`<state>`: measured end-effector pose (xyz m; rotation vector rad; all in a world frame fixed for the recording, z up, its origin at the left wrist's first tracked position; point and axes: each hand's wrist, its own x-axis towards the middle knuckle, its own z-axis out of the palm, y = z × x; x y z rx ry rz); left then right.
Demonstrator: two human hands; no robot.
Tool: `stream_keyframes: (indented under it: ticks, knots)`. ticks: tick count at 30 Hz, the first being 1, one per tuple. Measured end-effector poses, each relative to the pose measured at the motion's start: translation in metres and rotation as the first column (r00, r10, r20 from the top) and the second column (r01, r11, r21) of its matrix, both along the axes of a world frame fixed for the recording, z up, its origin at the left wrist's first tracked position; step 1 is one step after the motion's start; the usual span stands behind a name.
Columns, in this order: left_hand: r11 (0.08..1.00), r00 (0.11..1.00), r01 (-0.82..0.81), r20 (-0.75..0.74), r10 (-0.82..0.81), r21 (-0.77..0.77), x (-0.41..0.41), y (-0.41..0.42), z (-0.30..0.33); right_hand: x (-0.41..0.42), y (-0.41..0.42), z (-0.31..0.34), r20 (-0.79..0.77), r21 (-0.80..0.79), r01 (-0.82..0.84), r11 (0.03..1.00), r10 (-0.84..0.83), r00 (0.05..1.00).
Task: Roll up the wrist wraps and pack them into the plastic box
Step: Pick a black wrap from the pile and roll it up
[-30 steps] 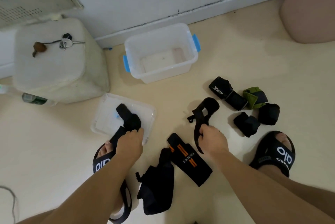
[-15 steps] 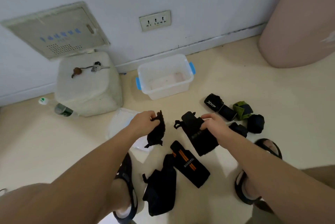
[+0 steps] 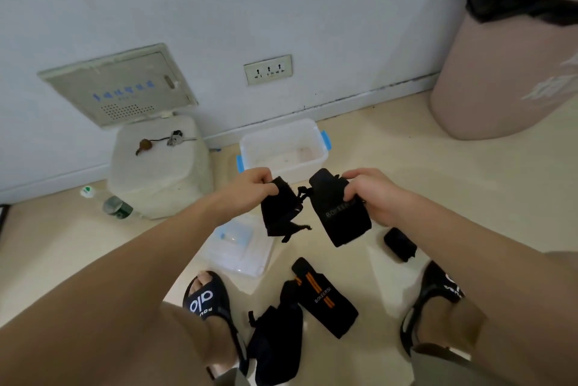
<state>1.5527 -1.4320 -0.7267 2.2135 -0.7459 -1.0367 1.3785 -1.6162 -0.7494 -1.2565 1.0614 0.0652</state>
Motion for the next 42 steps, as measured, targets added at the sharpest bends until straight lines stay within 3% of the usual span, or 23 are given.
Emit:
stream_keyframes:
  ticks: [10,18,21,26,28,31,33,35,38,39,42]
  knots:
    - [0.994,1.000,-0.014,0.011,0.012,0.110,0.007,-0.001,-0.016,0.021,-0.002,-0.010,-0.042,-0.075,-0.033,0.997,0.030,0.999]
    - [0.976,1.000,-0.011,-0.006,0.012,0.216,0.004,-0.006,-0.067,0.016,-0.008,-0.092,-0.262,-0.267,-0.204,0.942,0.132,0.956]
    - [0.947,0.983,0.149,0.062,-0.173,0.284,-0.006,0.007,-0.100,0.005,-0.009,-0.123,-0.353,-0.282,-0.286,0.916,0.178,0.919]
    - [0.796,0.846,0.388,0.164,-0.508,0.465,-0.035,0.040,-0.165,-0.014,0.010,-0.173,-0.448,-0.368,-0.344,0.864,0.160,0.880]
    - [0.713,0.779,0.429,0.172,-0.602,0.555,-0.049,0.053,-0.188,-0.027,0.020,-0.194,-0.527,-0.386,-0.485,0.785,0.243,0.814]
    - [0.621,0.731,0.473,0.114,-0.673,0.625,-0.066,0.072,-0.219,-0.044,0.034,-0.218,-0.674,-0.298,-0.771,0.564,0.447,0.588]
    - [0.565,0.719,0.488,0.060,-0.692,0.665,-0.076,0.082,-0.239,-0.048,0.044,-0.227,-0.742,-0.209,-0.852,0.480,0.490,0.457]
    - [0.547,0.736,0.481,0.024,-0.677,0.685,-0.083,0.090,-0.255,-0.043,0.056,-0.228,-0.790,-0.215,-0.882,0.419,0.456,0.409]
    - [0.618,0.831,0.400,0.017,-0.556,0.677,-0.088,0.090,-0.276,-0.024,0.076,-0.232,-0.791,-0.329,-0.873,0.360,0.400,0.463]
    - [0.650,0.865,0.360,0.021,-0.500,0.669,-0.089,0.087,-0.282,-0.019,0.084,-0.237,-0.761,-0.340,-0.862,0.376,0.429,0.487]
    - [0.720,0.939,0.264,0.000,-0.344,0.642,-0.088,0.078,-0.298,-0.002,0.109,-0.254,-0.583,-0.241,-0.798,0.552,0.576,0.574]
